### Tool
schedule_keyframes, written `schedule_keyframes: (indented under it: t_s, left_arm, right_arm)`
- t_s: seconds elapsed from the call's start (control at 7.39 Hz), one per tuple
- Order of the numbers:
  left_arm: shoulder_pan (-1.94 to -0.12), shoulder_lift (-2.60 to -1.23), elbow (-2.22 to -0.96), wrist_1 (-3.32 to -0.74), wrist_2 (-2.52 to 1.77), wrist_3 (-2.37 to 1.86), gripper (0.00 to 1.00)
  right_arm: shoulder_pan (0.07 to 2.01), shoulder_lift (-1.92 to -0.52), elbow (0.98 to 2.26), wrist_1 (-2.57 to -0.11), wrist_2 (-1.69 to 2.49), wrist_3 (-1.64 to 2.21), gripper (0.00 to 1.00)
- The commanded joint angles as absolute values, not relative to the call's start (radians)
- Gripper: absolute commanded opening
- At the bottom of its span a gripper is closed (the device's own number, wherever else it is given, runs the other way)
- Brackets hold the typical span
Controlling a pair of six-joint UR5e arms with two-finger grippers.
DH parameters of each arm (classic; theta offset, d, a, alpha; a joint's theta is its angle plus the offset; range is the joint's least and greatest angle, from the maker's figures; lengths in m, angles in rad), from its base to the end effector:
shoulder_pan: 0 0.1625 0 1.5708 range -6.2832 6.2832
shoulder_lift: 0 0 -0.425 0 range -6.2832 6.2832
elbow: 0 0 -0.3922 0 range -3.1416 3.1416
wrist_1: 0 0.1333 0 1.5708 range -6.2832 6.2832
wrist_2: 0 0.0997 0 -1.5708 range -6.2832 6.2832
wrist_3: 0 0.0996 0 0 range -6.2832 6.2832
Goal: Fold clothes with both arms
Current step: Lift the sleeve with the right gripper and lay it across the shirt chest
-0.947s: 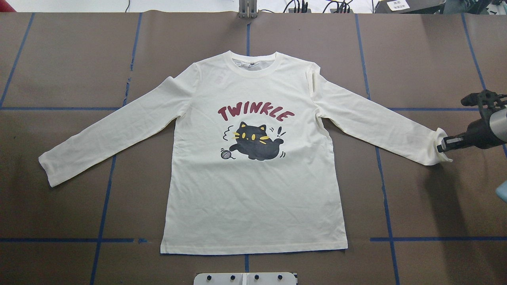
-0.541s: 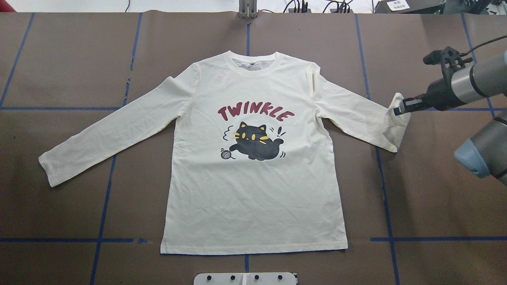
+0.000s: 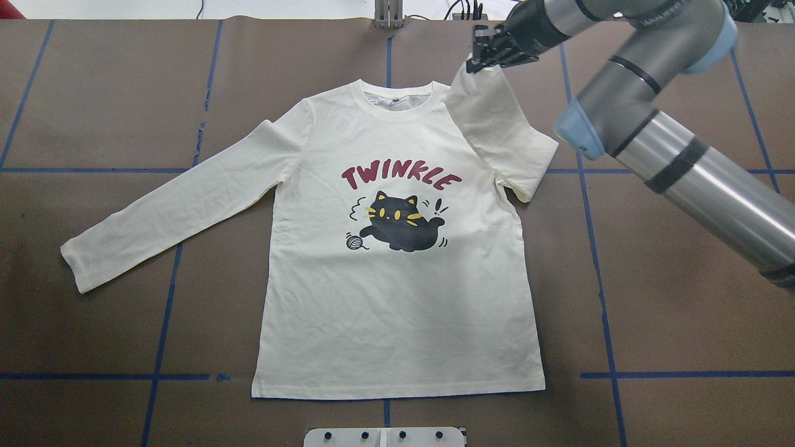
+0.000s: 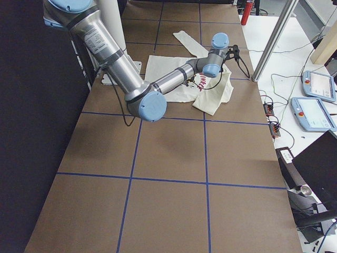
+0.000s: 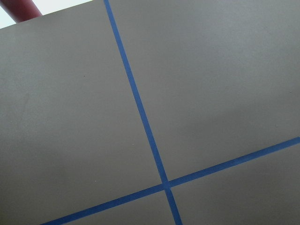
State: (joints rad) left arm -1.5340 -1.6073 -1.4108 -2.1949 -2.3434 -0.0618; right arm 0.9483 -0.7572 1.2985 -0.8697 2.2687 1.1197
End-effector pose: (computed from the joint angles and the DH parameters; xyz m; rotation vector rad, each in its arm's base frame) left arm -0.0444 -0.5284 0.6502 0.4372 0.7783 0.1700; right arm -0.3806 -0.6492 0.1826 0.3004 -1.2865 -0.0105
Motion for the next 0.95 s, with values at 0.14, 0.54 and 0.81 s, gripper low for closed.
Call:
schedule_keyframes:
  t_s: [0.14,0.54,0.81]
  left_arm:
    - [-1.534,-1.609,-1.385,-2.215,-2.342,-0.063,1.0]
    - [-1.534,-1.621,-1.353,-2.246,-2.342,-0.067,1.0]
    - [-1.534,-1.624,-1.341,-2.247,-2.342,-0.067,1.0]
  right_arm:
    - [0.78,-0.487,1.094,-0.865,2.165,1.124,0.0]
    - [0.64,-0.492,1.089,-0.805,2.026,1.127,0.48]
    - [0.575,-0.488,1.089,-0.801,1.91,1.159,1.0]
